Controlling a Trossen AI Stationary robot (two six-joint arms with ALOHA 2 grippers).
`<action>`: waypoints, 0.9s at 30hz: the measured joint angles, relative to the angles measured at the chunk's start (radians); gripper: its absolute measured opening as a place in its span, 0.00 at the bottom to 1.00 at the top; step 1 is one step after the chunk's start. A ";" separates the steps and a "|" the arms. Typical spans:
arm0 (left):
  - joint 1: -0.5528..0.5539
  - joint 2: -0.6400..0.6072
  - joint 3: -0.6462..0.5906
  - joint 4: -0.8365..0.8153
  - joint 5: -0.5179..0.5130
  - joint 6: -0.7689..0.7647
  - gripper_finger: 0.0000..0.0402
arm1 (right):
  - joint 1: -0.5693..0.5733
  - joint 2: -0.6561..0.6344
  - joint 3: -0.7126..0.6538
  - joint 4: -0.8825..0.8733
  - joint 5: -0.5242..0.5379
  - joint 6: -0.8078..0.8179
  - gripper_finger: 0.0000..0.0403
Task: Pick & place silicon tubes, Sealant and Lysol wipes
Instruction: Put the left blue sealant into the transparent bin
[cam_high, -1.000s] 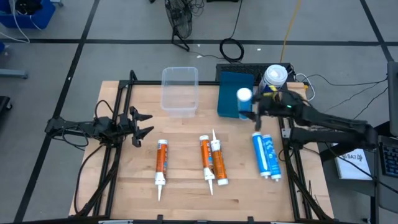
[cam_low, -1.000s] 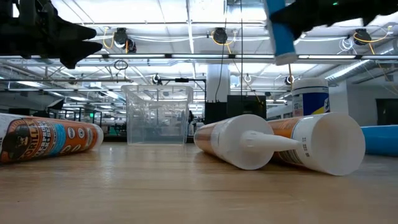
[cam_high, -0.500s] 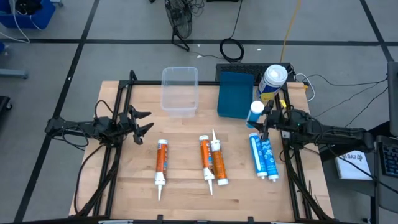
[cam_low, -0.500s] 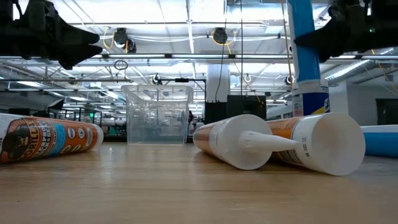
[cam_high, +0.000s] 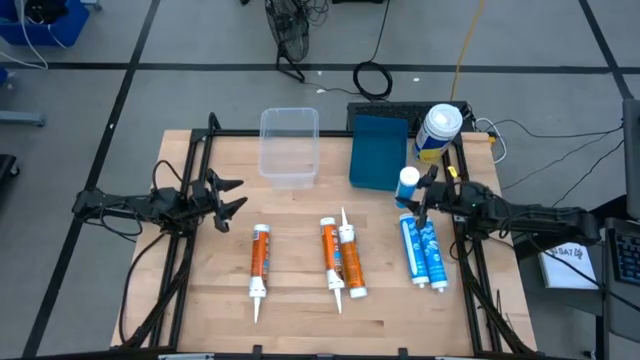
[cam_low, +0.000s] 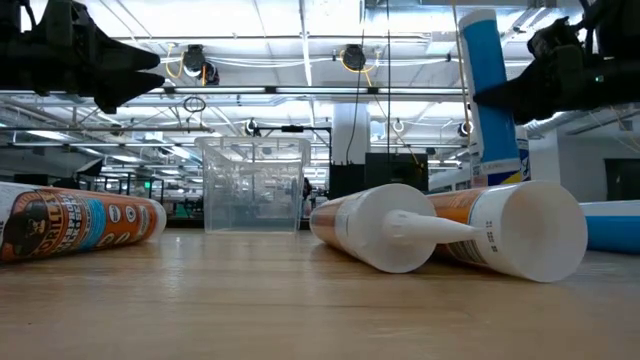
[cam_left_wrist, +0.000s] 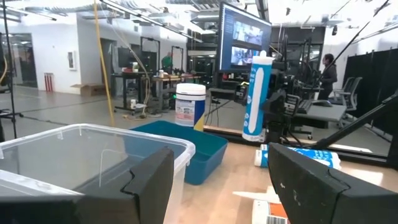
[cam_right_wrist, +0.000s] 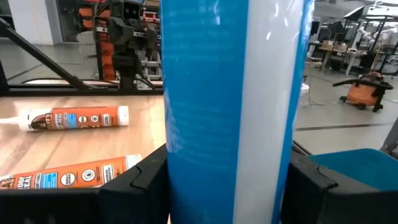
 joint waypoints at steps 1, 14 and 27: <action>0.000 0.000 0.000 0.000 0.000 -0.008 0.64 | 0.000 0.000 -0.013 0.025 -0.001 -0.001 0.50; 0.000 0.178 0.002 0.112 -0.087 -0.160 0.64 | 0.000 0.000 -0.055 0.116 -0.003 -0.026 0.50; 0.032 0.942 0.351 0.459 0.061 0.177 0.63 | -0.001 0.017 -0.055 0.237 -0.052 0.027 0.50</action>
